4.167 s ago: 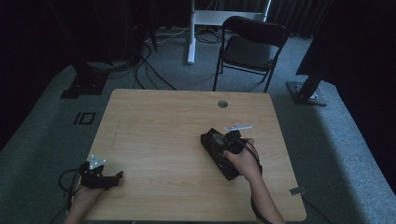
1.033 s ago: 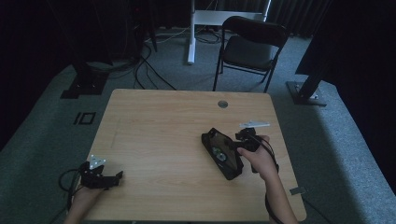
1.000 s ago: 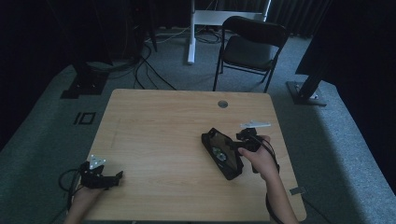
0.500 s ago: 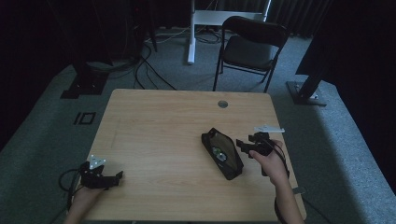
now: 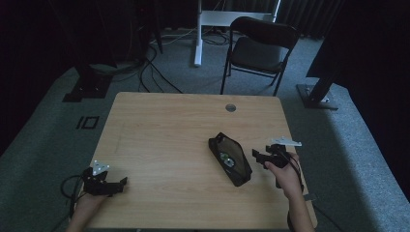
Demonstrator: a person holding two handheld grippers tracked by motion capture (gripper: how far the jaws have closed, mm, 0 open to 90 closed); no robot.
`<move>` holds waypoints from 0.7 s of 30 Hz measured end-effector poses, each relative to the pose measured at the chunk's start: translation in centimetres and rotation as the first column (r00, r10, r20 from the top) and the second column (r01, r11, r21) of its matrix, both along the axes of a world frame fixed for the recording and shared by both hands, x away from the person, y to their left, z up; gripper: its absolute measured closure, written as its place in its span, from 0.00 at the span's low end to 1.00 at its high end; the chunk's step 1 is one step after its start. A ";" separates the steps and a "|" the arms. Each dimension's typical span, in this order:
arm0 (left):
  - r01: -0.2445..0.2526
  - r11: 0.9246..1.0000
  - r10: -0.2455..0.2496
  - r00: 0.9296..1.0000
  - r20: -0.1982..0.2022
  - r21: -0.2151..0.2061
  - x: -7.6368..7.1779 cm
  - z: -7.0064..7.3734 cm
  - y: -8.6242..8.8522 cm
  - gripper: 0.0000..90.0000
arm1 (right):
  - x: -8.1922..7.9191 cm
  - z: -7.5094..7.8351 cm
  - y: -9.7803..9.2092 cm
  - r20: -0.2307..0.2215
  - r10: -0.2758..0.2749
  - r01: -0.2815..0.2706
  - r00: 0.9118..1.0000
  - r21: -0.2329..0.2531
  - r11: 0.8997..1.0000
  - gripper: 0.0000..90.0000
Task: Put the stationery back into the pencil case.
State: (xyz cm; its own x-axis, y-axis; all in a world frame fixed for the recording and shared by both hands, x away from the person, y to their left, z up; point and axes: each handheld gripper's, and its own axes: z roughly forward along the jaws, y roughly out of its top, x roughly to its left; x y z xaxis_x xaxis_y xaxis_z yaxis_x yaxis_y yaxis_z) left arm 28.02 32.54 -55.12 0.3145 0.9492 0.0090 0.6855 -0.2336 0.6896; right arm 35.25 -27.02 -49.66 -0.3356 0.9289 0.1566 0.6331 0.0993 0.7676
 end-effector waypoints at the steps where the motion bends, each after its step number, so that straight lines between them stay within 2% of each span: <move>1: 0.000 1.000 0.000 1.000 0.000 0.000 0.0 0.0 0.0 0.00 | -0.1 -0.2 -0.2 0.000 -0.004 0.004 1.000 0.002 1.000 0.36; 8: 0.000 1.000 0.000 1.000 0.001 0.000 0.0 0.0 0.0 0.00 | -0.5 -1.8 -1.0 -0.010 -0.026 0.025 1.000 -0.010 1.000 0.33; 11: 0.000 1.000 0.000 1.000 0.001 0.000 0.0 0.0 0.0 0.00 | -0.8 -2.3 -1.4 -0.019 -0.039 0.040 0.999 0.014 0.999 0.30; 13: 0.000 1.000 0.000 1.000 0.001 0.000 0.0 0.0 0.0 0.00 | -0.9 -2.6 -1.5 -0.015 -0.041 0.041 0.999 0.013 0.999 0.29; 17: 0.000 1.000 0.000 1.000 0.001 -0.001 0.0 0.0 0.0 0.00 | -1.5 -3.0 -1.9 -0.008 -0.059 0.059 0.998 -0.001 0.998 0.28; 19: 0.001 1.000 -0.001 1.000 0.000 0.001 0.0 0.0 0.0 0.00 | -1.8 -3.4 -2.4 -0.004 -0.073 0.073 0.997 -0.030 0.997 0.25; 21: 0.001 1.000 -0.001 1.000 0.000 0.001 0.0 0.0 0.0 0.00 | -2.1 -3.6 -2.7 -0.006 -0.077 0.077 0.997 -0.038 0.996 0.25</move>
State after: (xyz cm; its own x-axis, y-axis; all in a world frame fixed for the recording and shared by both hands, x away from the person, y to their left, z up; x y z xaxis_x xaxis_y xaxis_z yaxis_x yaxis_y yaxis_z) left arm 28.02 32.55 -55.11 0.3157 0.9488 0.0103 0.6854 -0.2356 0.6890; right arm 33.18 -29.75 -53.30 -0.2618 0.9572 0.1233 0.6454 0.0786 0.7598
